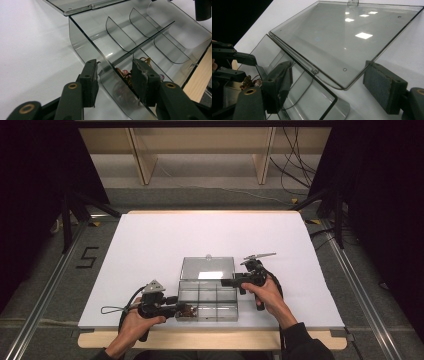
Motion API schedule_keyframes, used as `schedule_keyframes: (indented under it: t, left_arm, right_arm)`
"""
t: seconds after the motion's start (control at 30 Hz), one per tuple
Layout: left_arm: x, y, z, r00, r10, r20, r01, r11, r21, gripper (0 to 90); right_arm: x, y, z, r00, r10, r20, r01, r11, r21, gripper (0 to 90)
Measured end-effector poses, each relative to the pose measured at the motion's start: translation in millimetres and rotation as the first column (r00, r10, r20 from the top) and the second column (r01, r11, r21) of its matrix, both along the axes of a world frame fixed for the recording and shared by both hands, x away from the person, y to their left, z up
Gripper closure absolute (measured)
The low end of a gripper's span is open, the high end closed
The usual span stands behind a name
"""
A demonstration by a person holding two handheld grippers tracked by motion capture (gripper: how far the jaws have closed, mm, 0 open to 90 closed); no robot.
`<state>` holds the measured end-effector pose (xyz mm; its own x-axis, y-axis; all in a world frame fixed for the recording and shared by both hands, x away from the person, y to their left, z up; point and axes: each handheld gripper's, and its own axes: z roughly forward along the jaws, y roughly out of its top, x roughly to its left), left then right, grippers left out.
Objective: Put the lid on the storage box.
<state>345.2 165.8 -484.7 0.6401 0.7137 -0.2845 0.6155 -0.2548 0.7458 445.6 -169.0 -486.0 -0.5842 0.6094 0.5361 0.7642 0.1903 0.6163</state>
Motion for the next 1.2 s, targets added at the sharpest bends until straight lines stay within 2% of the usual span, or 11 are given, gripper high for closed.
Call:
schedule_keyframes:
  t: [0.1,0.13,0.3,0.33,0.5,0.57,0.8,0.97,1.0,1.07,1.2]
  left_arm:
    - [-0.1,-0.5,0.2,0.9999,-0.002,0.010,0.002,0.9999,0.010,55.9]
    - [0.0,-0.2,0.6,0.9999,-0.006,0.010,0.006,0.9998,0.017,55.9]
    - [0.7,1.4,1.3,0.9996,-0.022,0.018,0.022,0.9989,0.043,56.0]
    - [0.4,-0.1,0.7,0.9998,-0.006,0.018,0.005,0.9997,0.024,56.0]
    - [0.8,1.2,1.3,0.9996,-0.019,0.020,0.018,0.9989,0.043,56.3]
    - [0.1,-0.2,0.6,0.9998,-0.001,0.021,0.001,0.9997,0.022,56.3]
    - [0.3,-0.1,0.3,0.9997,0.000,0.025,0.000,0.9998,0.019,56.5]
    - [0.1,-1.1,0.2,0.9997,-0.003,0.023,0.003,1.0000,0.008,56.6]
    - [0.8,1.4,1.2,0.9994,-0.023,0.024,0.022,0.9989,0.040,56.6]
    - [0.6,-0.9,0.1,0.9997,0.002,0.023,-0.003,0.9999,0.011,56.6]
    - [0.4,-0.5,0.2,0.9997,0.003,0.026,-0.004,0.9999,0.015,56.7]
  right_arm:
    - [1.5,-0.2,-1.0,0.9999,0.005,0.015,-0.005,1.000,0.008,25.9]
    - [1.7,-0.1,-0.7,0.9995,-0.011,0.031,0.012,1.000,-0.029,27.3]
    - [4.0,0.0,-1.5,0.9994,-0.006,0.033,0.005,1.000,0.008,30.4]
    - [4.5,0.3,-1.1,0.9994,-0.010,0.034,0.009,1.000,0.013,30.8]
    - [5.2,0.4,2.8,0.9976,-0.038,0.058,0.037,0.999,0.025,35.0]
    - [5.0,-0.3,4.4,0.9969,-0.037,0.069,0.035,0.999,0.031,36.7]
    - [5.1,-2.9,9.9,0.9871,-0.054,0.151,0.048,0.998,0.044,48.2]
    - [3.5,-5.0,13.7,0.9845,-0.062,0.164,0.054,0.997,0.051,55.8]
    - [2.9,-5.5,14.5,0.9834,-0.058,0.172,0.048,0.997,0.062,57.0]
    - [3.1,-5.2,14.5,0.9802,-0.063,0.188,0.055,0.997,0.047,58.6]
    - [2.4,-6.1,15.7,0.9751,-0.064,0.212,0.056,0.998,0.042,64.0]
